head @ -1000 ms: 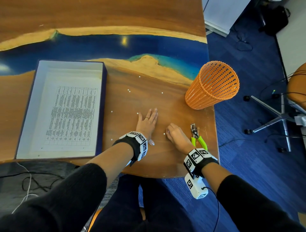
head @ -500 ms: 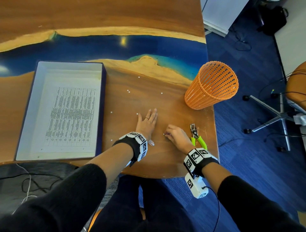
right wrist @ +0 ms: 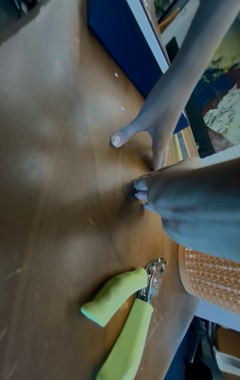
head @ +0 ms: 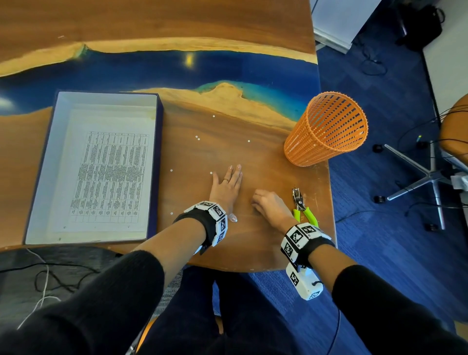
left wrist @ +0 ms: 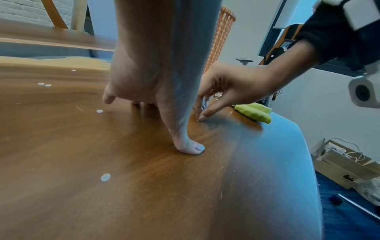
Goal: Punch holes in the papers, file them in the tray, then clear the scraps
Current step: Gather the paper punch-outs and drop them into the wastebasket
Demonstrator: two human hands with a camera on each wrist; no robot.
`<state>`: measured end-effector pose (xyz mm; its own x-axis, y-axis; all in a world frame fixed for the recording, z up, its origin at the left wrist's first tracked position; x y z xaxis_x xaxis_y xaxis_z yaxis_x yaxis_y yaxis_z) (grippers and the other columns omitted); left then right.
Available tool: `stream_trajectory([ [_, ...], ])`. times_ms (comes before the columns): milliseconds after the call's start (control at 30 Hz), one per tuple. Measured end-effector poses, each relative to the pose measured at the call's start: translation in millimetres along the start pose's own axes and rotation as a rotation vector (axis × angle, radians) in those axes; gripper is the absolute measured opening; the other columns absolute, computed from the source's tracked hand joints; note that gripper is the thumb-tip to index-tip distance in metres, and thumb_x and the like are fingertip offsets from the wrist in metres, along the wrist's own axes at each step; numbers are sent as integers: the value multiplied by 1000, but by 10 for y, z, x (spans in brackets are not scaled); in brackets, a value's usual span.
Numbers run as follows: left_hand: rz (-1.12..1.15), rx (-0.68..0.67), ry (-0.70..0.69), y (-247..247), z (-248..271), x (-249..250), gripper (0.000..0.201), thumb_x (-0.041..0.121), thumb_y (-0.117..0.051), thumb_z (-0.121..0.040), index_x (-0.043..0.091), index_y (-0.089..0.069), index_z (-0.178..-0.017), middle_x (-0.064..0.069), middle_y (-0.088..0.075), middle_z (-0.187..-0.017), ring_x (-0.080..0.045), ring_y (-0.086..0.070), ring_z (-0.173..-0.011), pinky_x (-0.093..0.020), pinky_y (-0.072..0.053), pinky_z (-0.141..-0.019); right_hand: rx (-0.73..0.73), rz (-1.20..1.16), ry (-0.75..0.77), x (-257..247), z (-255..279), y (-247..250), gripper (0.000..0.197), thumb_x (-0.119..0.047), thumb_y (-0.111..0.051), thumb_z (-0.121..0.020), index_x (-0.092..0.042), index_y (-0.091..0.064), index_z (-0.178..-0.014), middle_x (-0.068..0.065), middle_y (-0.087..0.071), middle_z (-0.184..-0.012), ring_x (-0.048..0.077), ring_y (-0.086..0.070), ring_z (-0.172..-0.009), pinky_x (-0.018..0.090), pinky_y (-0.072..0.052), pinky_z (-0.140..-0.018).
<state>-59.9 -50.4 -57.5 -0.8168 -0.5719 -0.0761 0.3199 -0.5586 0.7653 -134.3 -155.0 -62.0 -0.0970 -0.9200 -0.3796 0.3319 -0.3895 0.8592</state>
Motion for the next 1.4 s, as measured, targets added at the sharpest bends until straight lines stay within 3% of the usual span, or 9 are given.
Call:
stream_trajectory([
  [167, -9, -7, 5, 7, 11, 7, 133, 63, -70, -68, 2, 17, -148, -11, 27, -156, -28, 13, -147, -60, -14, -113, -19, 73, 7, -68, 15, -48, 13, -3, -49, -89, 3, -59, -96, 21, -59, -104, 35, -56, -103, 44, -41, -83],
  [433, -16, 7, 17, 6, 9, 9, 134, 64, -70, -67, 2, 17, -147, -10, 26, -156, -27, 12, -147, -59, -15, -113, 6, -16, -80, 19, 34, -62, 16, -7, -44, -93, 3, -56, -98, 20, -56, -106, 35, -54, -100, 42, -39, -85],
  [600, -7, 6, 13, 7, 18, 9, 134, 63, -72, -66, 2, 17, -147, -10, 26, -156, -27, 11, -148, -59, -14, -113, 96, -157, -105, 59, 118, -17, 10, -2, -49, -90, 5, -55, -87, 24, -56, -95, 39, -56, -85, 47, -45, -77],
  [733, -15, 4, 13, 4, 18, 11, 135, 63, -71, -66, 1, 17, -147, -10, 26, -156, -27, 12, -147, -59, -15, -114, 159, -233, -103, 75, 139, 19, 9, -2, -51, -89, 3, -57, -85, 21, -56, -91, 36, -57, -78, 44, -46, -73],
  [967, -11, 8, 10, 3, 14, 12, 133, 63, -70, -68, 2, 17, -147, -10, 27, -156, -27, 12, -147, -60, -14, -114, 117, -225, -66, 92, 135, -6, 8, -4, -61, -84, 1, -65, -88, 16, -60, -95, 32, -60, -83, 39, -47, -74],
  [1167, -15, 13, 6, -14, 0, 7, 133, 64, -69, -68, 2, 18, -147, -11, 27, -156, -28, 12, -147, -60, -15, -113, 153, -238, -92, 138, 106, -44, 6, -4, -61, -83, -1, -65, -80, 13, -62, -87, 30, -61, -80, 45, -50, -72],
  [1400, -23, 15, 9, -26, -25, 8, 135, 65, -70, -66, 2, 17, -147, -11, 27, -156, -28, 11, -147, -60, -16, -113, 110, -132, -27, 96, 29, -26, 5, 1, -56, -83, 3, -60, -79, 19, -59, -88, 33, -58, -83, 41, -46, -72],
])
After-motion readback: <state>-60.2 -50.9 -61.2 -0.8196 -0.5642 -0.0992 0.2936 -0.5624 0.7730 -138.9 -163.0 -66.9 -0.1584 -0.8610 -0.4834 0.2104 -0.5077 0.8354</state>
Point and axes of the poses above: each hand's wrist, its own z-axis away from the middle knuckle, its own y-axis out of the back of the hand, x = y × z, the point moved 4 cm from there along -z, towards the middle knuckle
